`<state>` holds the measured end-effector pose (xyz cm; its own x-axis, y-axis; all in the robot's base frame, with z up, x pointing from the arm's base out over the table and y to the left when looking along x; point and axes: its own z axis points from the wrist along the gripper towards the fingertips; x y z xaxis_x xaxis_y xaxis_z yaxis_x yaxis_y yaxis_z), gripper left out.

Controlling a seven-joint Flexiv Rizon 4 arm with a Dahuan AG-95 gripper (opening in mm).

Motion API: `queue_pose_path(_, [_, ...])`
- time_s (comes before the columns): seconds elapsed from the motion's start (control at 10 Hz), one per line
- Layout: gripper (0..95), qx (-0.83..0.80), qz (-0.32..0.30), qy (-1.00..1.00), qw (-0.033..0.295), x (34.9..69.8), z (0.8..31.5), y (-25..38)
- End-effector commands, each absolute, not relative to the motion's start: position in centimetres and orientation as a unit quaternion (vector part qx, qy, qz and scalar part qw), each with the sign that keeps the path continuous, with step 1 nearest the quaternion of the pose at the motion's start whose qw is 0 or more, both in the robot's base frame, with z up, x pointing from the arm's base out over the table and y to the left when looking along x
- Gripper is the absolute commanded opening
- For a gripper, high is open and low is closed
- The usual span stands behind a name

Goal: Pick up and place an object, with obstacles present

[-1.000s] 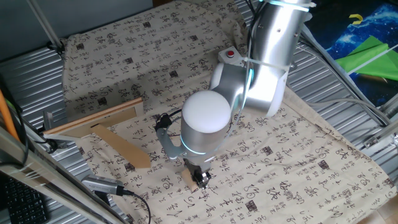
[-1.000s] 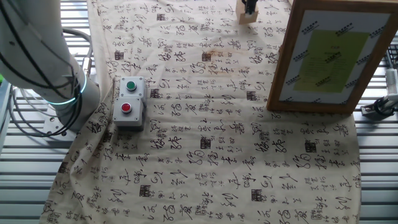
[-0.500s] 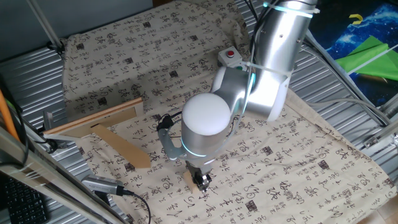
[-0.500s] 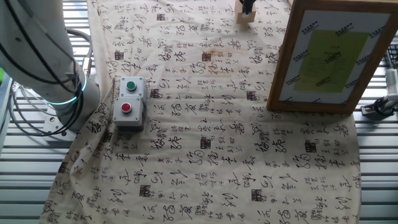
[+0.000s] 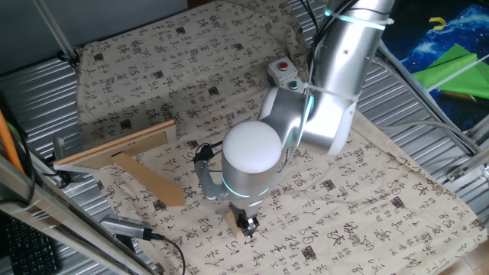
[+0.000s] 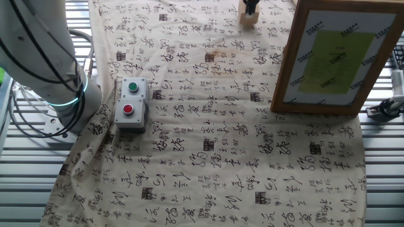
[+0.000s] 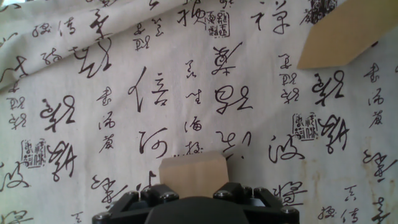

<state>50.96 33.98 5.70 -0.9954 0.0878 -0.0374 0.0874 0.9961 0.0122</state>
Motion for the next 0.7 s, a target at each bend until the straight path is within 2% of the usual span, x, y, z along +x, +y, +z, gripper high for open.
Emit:
queue_pose_path(0.1, [0.0, 0.046, 0.002, 0.999, 0.018, 50.9, 5.49, 33.97])
queue_pose_path(0.7, [0.0, 0.047, -0.001, 0.999, 0.022, 50.92, 4.49, 33.87])
